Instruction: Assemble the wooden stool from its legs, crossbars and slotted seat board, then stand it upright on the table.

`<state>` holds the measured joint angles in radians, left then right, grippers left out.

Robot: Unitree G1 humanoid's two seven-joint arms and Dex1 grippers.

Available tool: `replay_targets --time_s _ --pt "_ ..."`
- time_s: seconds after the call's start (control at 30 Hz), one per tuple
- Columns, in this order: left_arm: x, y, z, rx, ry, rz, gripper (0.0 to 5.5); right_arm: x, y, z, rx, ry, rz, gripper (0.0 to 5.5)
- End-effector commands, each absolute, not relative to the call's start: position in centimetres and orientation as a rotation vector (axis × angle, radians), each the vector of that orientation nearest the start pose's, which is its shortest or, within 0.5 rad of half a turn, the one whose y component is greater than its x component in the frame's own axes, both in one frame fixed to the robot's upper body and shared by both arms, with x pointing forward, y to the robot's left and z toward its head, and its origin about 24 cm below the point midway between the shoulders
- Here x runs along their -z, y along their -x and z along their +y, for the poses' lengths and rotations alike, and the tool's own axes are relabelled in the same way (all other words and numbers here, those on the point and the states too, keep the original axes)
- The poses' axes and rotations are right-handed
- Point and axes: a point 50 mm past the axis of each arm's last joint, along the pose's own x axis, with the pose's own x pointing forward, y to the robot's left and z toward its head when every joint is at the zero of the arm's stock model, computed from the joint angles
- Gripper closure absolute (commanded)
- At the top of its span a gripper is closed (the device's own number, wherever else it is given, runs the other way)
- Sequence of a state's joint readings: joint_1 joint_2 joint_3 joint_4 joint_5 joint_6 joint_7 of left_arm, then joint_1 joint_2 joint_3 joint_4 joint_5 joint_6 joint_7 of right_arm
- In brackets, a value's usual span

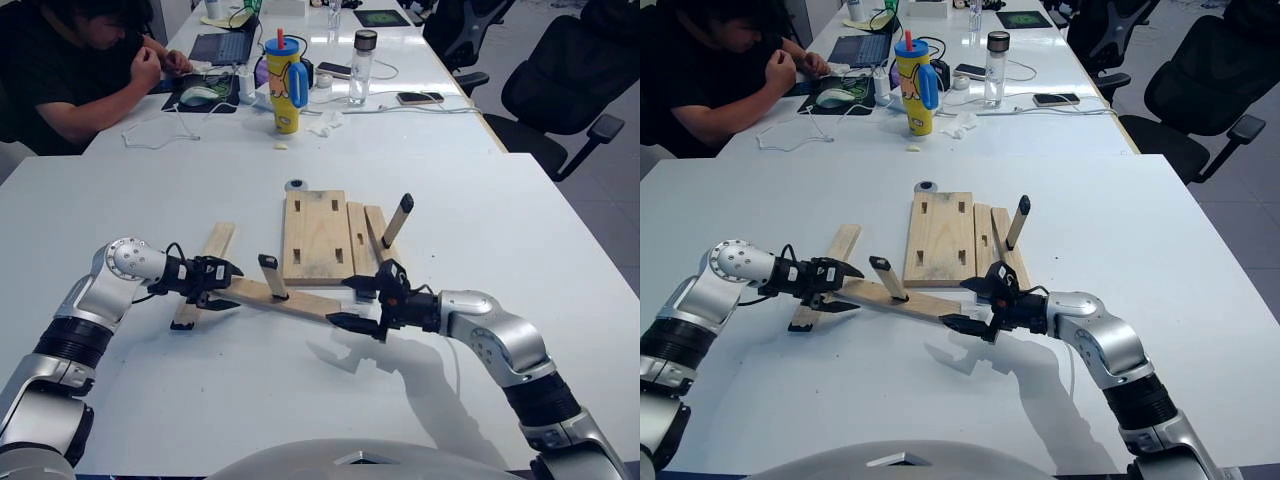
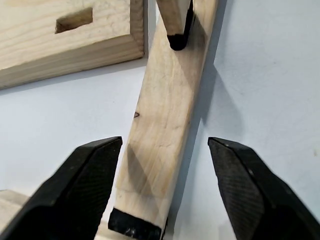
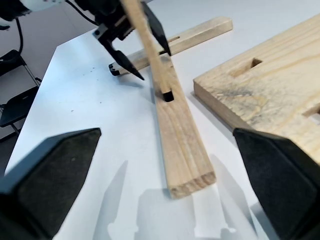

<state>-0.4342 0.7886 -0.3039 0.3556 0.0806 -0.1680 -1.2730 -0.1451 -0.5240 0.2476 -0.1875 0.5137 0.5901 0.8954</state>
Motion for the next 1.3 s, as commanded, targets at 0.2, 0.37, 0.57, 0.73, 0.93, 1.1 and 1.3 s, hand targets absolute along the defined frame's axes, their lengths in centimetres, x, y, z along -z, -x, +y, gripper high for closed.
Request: replay_targets --time_s 0.2,0.37,0.57,0.73,0.93,1.1,1.3 --pt "-6.4 -29.6 23.0 1.370 -0.832 0.633 2.30 -6.2 -23.1 -13.0 -1.241 -0.071 0.463 0.61" --pt "-5.7 -29.5 22.9 1.419 -0.762 0.691 2.48 -6.4 -23.4 -13.4 -1.218 -0.070 0.455 0.57" --pt "-5.3 -28.7 23.1 1.446 -0.802 0.686 3.31 -6.9 -24.2 -14.6 -1.124 -0.112 0.439 0.57" --pt "-5.8 -28.4 23.2 1.410 -0.726 0.623 3.45 -8.2 -25.0 -15.6 -1.026 -0.176 0.354 0.57" --pt "-8.8 -25.9 23.8 1.384 -0.380 0.575 3.45 -9.4 -25.0 -17.6 -1.008 -0.391 0.330 0.57" --pt "-11.6 -24.4 23.3 1.423 -0.203 0.558 3.45 -9.6 -24.8 -19.3 -0.967 -0.516 0.329 0.17" --pt "-8.9 -24.0 23.5 1.370 -0.474 0.675 3.45 -9.3 -25.0 -18.9 -0.956 -0.500 0.346 0.10"
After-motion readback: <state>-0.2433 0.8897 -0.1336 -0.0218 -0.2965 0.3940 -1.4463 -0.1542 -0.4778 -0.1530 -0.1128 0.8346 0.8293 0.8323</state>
